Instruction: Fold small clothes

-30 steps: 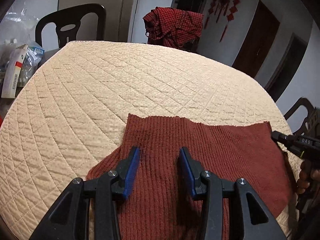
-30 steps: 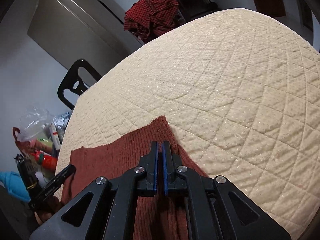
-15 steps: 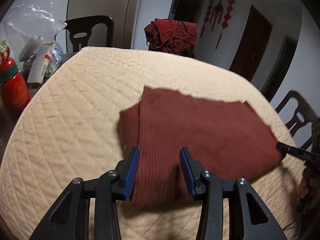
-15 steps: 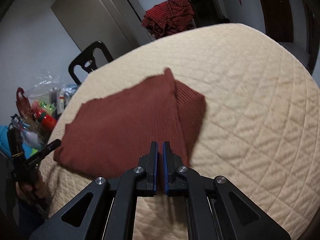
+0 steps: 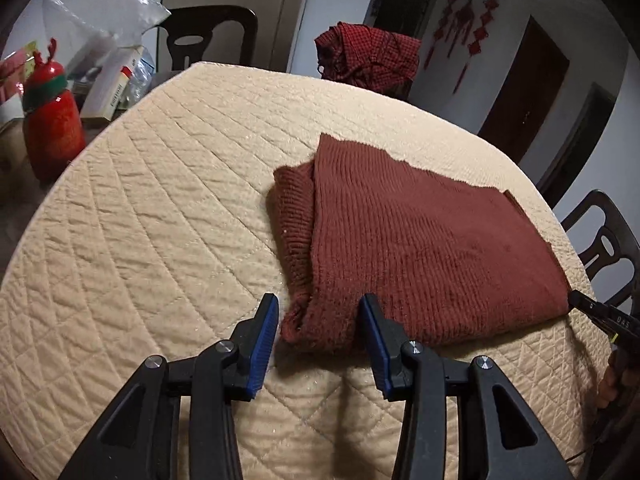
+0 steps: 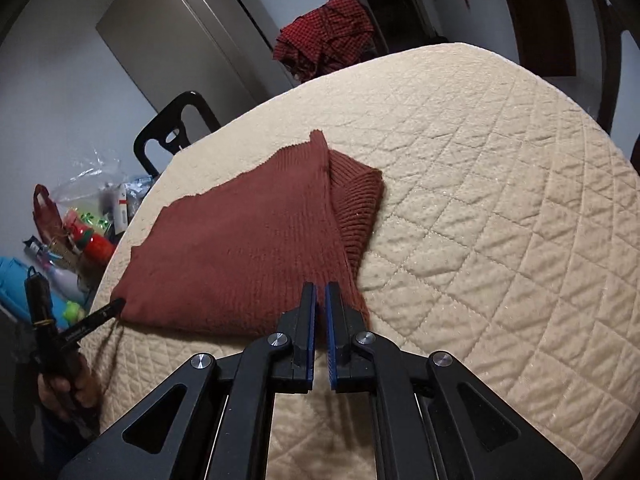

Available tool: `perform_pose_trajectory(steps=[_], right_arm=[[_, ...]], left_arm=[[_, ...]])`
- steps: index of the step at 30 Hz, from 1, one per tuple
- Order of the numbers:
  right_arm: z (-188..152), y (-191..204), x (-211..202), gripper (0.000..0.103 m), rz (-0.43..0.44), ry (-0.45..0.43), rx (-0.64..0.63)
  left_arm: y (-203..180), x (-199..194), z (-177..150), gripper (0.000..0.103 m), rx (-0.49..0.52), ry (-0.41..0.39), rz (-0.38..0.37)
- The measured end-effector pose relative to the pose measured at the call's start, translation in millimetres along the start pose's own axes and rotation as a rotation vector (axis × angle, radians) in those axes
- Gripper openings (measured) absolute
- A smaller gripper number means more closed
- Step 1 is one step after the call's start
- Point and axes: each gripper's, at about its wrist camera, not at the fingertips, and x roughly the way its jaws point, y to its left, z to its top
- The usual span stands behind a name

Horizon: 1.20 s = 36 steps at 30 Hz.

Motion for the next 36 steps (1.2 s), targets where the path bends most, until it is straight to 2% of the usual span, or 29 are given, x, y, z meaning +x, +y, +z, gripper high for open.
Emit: perform_pose_trajectory(steps=[4,7,8,9,10,12,13,19,21,24,27,36], right_arm=[[-3,9,-12,0.004,-0.002,-0.019,-0.033],[-4,10,-14,0.004,0.012,-0.031,-0.041],[-3,9,-11,0.004,0.010,-0.026,-0.037],[-4,5,-7,0.004,0.003,-0.014,-0.031],[-5,1,-2,0.004,-0.015,0.002,-0.024],[-7,-6,3,0.004,-0.016,0.020,-0.001],[-7,-8,2,0.004,-0.006,0.018,0.004],[-6,5,-8,0.004,-0.003,0.003,-0.042],[-5,17,-8,0.004,0.023,-0.001,-0.066],[-4,37,-3,0.005,0.065,0.002,-0.113],[-4,60,7,0.007,0.105,0.014,-0.166],[-4,113,51,0.006,0.158,0.079,-0.272]], left_arm=[[1,-20,-1,0.045,-0.044,-0.046,-0.040],[2,-21,0,0.042,-0.048,-0.062,-0.035],[2,-19,-1,0.038,-0.051,-0.058,-0.040],[3,-14,-1,0.025,-0.056,-0.044,-0.041],[4,-10,-3,0.016,-0.056,-0.028,-0.031],[4,0,-6,0.012,-0.056,-0.004,0.016],[5,0,-7,0.012,-0.063,-0.008,0.015],[8,-13,-3,0.012,-0.089,-0.030,-0.013],[9,-17,2,0.014,-0.101,-0.044,-0.032],[12,-15,11,0.035,-0.114,-0.060,-0.029],[15,-3,20,0.043,-0.130,-0.047,-0.054],[14,38,41,0.043,-0.122,0.013,-0.082]])
